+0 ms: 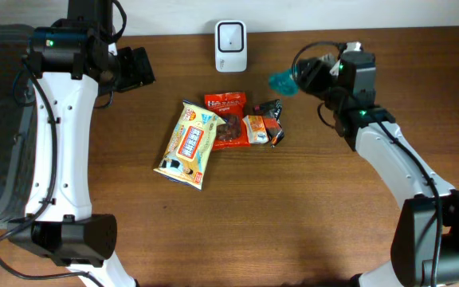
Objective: Scan the item barcode
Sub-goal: 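Hold the bottle up in front of the scanner with right gripper, then carry the bottle to the right edge of the table and release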
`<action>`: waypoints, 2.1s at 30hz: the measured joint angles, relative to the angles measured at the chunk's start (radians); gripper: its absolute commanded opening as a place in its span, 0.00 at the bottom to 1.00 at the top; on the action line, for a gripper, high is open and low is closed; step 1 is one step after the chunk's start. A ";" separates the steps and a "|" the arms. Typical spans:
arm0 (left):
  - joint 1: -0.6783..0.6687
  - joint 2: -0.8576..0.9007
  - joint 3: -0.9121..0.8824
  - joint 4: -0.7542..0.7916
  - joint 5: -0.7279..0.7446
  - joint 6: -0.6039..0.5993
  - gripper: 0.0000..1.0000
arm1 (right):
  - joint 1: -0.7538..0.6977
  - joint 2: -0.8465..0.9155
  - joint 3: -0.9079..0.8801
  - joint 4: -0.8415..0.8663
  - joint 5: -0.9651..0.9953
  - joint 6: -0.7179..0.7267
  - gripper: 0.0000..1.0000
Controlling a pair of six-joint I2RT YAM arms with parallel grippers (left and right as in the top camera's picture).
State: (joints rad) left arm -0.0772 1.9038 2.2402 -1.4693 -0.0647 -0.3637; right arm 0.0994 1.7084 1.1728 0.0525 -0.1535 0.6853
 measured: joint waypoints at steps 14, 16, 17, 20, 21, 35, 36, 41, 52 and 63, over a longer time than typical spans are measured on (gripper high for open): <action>0.000 0.000 0.000 0.000 0.000 0.000 0.99 | 0.254 0.564 0.489 0.391 -0.026 0.782 0.64; 0.000 0.000 0.000 0.001 0.000 0.000 0.99 | 0.264 0.644 0.644 0.309 -0.037 0.867 0.64; 0.000 0.000 0.000 0.000 0.000 0.000 0.99 | 0.264 0.663 0.688 0.298 -0.039 0.905 0.64; 0.000 0.000 0.000 0.000 0.000 0.000 0.99 | 0.250 0.669 0.742 0.210 -0.035 1.037 0.65; 0.000 0.000 0.000 0.000 0.000 0.000 0.99 | 0.243 0.669 0.746 0.175 -0.033 1.072 0.65; 0.000 0.000 0.000 0.000 0.000 0.000 0.99 | 0.174 0.685 0.746 -0.005 -0.050 1.203 0.65; 0.000 0.000 0.000 0.000 0.000 0.000 0.99 | 0.174 0.685 0.747 0.000 -0.059 1.203 0.65; 0.000 0.000 0.000 0.000 0.000 0.000 0.99 | 0.172 0.685 0.746 0.142 -0.088 1.192 0.68; 0.000 0.000 0.000 -0.001 0.000 0.000 0.99 | -0.033 0.591 0.812 -0.171 -0.203 0.750 0.69; 0.000 0.000 0.000 0.000 0.000 0.000 0.99 | -0.583 0.381 0.832 -0.851 -0.051 0.009 0.72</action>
State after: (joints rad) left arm -0.0772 1.9038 2.2402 -1.4696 -0.0647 -0.3637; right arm -0.4835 2.0899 2.0048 -0.7990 -0.2050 0.6941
